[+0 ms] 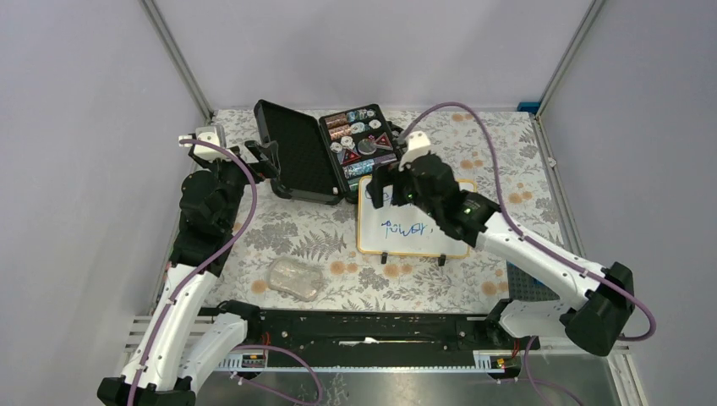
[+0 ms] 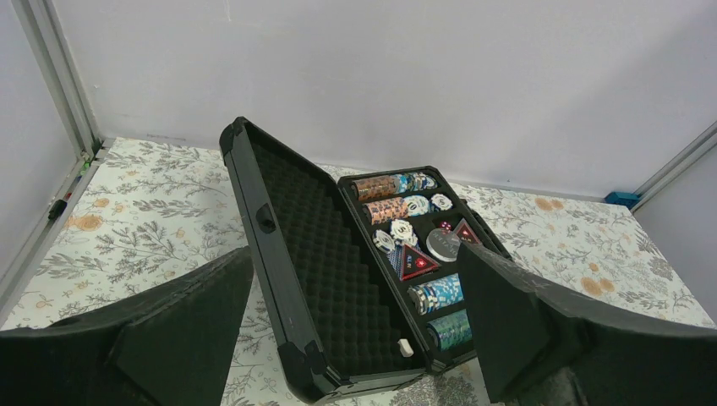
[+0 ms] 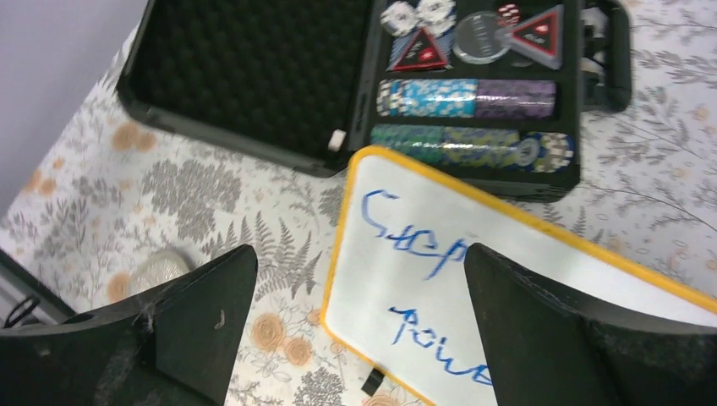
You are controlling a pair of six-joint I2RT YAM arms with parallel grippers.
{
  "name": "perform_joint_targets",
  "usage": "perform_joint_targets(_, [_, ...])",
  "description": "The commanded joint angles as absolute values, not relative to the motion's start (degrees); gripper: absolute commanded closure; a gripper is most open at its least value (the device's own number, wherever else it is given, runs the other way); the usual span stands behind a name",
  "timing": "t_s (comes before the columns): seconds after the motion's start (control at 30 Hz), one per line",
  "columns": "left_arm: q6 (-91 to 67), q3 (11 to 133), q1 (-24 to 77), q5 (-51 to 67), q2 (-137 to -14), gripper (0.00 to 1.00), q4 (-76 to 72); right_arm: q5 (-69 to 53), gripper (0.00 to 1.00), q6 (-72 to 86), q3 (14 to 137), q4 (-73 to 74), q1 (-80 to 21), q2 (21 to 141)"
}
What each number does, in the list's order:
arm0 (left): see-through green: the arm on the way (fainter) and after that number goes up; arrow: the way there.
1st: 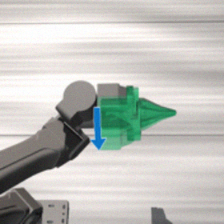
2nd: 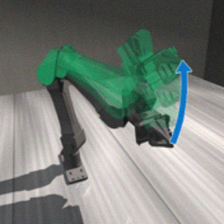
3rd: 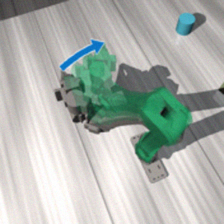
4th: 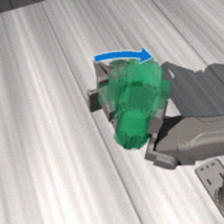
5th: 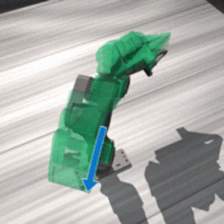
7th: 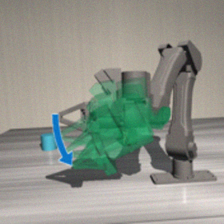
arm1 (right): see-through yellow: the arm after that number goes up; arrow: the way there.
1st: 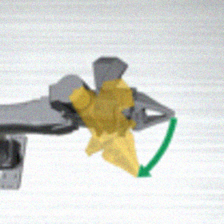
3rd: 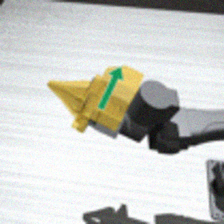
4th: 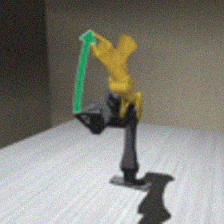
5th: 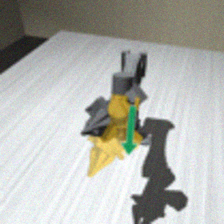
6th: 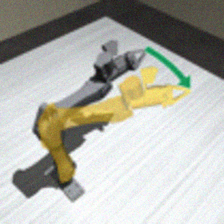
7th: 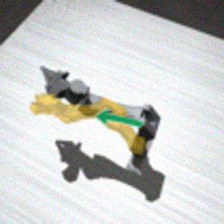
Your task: Erase the whiteboard
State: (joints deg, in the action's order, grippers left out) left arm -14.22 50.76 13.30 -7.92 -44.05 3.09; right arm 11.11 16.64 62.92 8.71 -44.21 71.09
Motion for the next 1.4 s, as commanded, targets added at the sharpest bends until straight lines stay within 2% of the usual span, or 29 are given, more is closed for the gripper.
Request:
perform_joint_targets(0.0, [-14.5,52.6,13.3,-7.6,-44.0,0.01,0.8,17.2,0.01,12.6,68.1,5.5,-51.2,74.0])
perform_joint_targets(0.3, [-14.4,52.4,13.3,-10.7,-43.6,0.01,1.2,19.7,0.01,2.6,76.3,5.1,-65.3,90.1])
perform_joint_targets(0.47, [-14.9,52.2,13.3,-18.8,-42.1,0.01,2.4,20.6,0.01,2.6,80.4,6.8,-69.2,100.3])
perform_joint_targets(0.67, [-15.8,51.4,13.3,-26.0,-40.1,0.01,2.8,15.5,0.03,2.7,87.3,12.3,-71.1,112.1])
perform_joint_targets(0.73, [-15.9,51.3,13.3,-26.0,-40.0,0.01,2.7,12.7,0.08,4.2,88.1,12.3,-71.2,113.9])
perform_joint_targets(1.0, [-15.9,51.7,13.3,-24.6,-40.9,0.01,3.0,2.4,0.12,9.9,84.8,7.7,-71.3,118.0])
perform_joint_targets(1.23, [-16.3,51.7,13.3,-23.8,-41.7,0.01,3.0,0.2,0.12,12.4,83.0,5.4,-71.3,121.2])
perform_joint_targets(1.37, [-16.3,51.7,13.3,-23.5,-42.2,0.01,3.1,3.6,0.13,12.0,83.1,6.5,-72.2,123.7])
